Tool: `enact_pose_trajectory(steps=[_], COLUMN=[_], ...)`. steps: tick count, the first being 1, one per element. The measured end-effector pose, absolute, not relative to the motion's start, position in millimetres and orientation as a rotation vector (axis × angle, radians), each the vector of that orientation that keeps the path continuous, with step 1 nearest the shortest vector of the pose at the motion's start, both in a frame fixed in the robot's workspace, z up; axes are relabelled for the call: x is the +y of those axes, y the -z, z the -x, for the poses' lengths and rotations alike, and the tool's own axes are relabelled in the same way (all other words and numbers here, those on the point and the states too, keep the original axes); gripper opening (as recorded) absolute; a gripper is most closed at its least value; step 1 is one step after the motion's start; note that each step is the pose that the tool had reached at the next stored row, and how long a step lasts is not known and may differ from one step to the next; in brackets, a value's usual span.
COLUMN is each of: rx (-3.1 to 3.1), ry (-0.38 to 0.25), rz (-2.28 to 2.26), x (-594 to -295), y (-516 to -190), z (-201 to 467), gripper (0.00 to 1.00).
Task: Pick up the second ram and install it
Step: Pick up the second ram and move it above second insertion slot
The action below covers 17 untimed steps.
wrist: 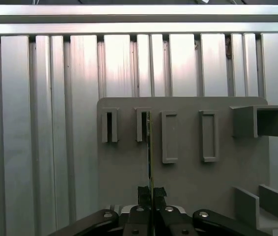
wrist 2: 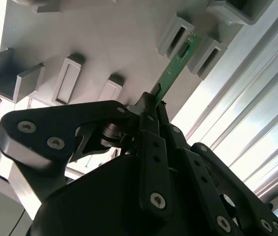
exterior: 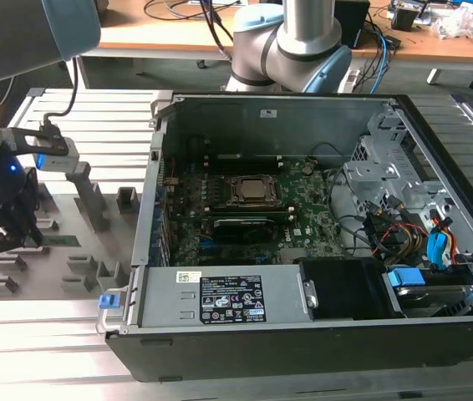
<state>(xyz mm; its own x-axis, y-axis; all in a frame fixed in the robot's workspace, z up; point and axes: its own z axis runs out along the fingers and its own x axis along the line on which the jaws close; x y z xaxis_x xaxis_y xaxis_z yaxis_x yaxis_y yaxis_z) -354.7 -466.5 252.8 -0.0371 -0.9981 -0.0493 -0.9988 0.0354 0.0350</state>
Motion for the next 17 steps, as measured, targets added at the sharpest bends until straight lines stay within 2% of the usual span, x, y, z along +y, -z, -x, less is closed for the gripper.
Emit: enact_pose_trajectory(steps=[17], rx=[2.252], ry=[-0.093], rz=[2.172], x=[-466], y=[-275], z=[354], gripper=[0.14])
